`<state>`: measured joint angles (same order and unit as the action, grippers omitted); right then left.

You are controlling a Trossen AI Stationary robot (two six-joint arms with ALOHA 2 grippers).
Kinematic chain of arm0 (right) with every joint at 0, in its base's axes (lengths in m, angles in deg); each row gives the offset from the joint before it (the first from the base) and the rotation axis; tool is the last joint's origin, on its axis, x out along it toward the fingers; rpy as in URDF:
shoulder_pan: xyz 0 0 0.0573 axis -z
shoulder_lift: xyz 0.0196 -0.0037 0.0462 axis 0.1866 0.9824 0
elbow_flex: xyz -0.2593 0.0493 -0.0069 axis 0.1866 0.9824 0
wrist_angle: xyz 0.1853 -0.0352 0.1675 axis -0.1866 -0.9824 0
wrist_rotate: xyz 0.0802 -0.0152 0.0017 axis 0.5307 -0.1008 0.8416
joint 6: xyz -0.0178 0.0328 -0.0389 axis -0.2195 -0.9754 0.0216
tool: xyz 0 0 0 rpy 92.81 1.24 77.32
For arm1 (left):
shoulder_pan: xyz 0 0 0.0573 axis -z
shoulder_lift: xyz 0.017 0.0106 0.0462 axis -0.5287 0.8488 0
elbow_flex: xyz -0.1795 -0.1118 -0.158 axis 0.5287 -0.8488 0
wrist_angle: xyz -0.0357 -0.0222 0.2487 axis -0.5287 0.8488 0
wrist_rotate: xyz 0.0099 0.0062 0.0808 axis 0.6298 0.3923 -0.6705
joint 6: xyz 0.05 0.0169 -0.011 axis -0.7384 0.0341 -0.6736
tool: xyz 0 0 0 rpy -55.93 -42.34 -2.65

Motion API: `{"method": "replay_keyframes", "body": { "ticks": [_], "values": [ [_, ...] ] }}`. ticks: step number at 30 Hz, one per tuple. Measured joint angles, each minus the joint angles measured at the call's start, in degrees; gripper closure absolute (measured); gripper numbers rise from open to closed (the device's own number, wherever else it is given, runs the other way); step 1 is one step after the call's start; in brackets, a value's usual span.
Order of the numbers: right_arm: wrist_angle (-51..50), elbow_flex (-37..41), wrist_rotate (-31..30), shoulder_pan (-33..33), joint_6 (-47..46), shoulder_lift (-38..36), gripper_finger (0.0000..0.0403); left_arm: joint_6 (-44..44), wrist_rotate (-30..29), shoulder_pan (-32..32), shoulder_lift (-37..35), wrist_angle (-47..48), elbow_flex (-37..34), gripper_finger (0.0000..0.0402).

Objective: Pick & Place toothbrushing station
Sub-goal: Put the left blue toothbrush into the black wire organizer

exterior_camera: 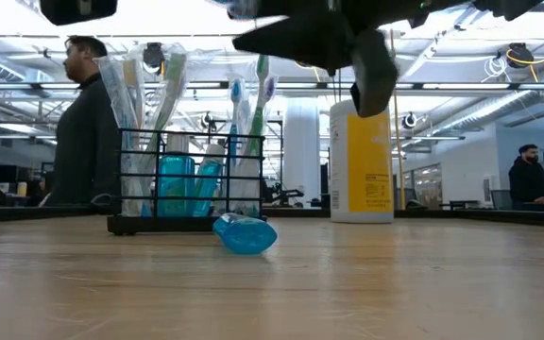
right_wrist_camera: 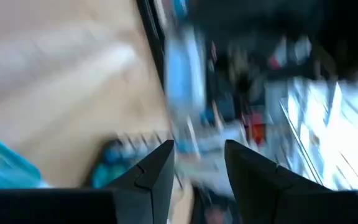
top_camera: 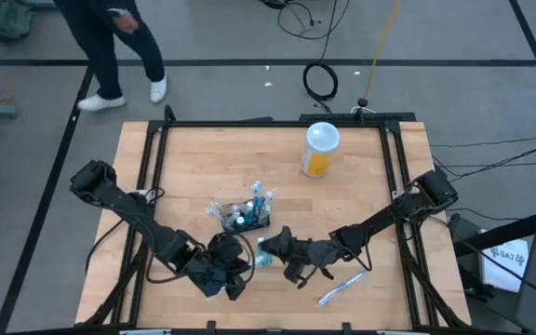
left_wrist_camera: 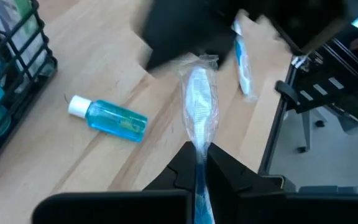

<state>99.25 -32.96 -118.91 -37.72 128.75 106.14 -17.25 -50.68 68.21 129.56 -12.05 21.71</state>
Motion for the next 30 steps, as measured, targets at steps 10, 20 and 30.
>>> {"method": "replay_keyframes", "body": {
  "ticks": [10,20,30],
  "values": [
    [-1.6,0.0,-17.0,-0.5,2.6,-0.3,0.0265,-8.1,-19.8,5.7,-7.8,0.1,0.0,0.0381],
    [-1.9,0.0,-16.8,-0.5,-1.9,-0.3,0.0266,-20.7,-51.3,6.4,-8.4,-0.1,0.0,0.0387],
    [3.4,-0.1,-10.3,0.9,-14.6,-1.4,0.0266,-36.2,-49.2,5.0,-5.7,-16.9,0.0,0.0384]
  ]
}}
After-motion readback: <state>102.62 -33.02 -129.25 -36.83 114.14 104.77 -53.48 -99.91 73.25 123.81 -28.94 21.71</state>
